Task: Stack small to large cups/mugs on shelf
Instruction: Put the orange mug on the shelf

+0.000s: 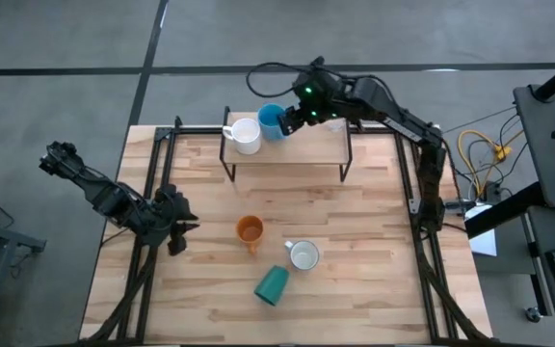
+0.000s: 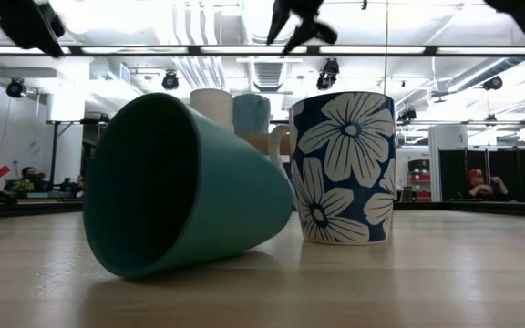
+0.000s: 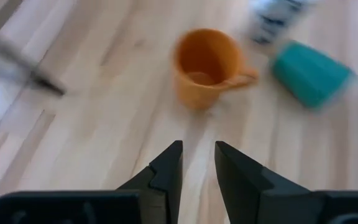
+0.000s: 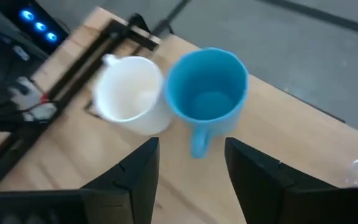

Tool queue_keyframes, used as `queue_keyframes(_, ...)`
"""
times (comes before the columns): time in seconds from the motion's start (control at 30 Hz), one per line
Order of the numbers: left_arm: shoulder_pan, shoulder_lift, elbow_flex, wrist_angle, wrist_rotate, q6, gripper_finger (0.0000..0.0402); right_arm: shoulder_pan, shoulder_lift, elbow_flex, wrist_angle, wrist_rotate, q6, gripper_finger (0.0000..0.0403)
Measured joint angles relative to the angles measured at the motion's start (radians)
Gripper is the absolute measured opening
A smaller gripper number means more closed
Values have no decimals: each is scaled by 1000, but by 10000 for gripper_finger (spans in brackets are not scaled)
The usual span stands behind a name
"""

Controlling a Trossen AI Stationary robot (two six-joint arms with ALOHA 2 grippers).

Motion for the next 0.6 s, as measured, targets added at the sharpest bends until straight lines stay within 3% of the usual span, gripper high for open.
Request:
queue_keyframes(0.13, 59, 43, -49, 17, -12, -288, 80, 70, -52, 0, -31, 79, 52, 176)
queue_keyframes(0.4, 68, 270, -112, 390, 178, -164, 80, 268, -141, 0, -88, 297, 190, 176)
queue_keyframes(0.6, 69, 384, -54, 409, 130, -272, 80, 356, -232, 0, -204, 486, 278, 176)
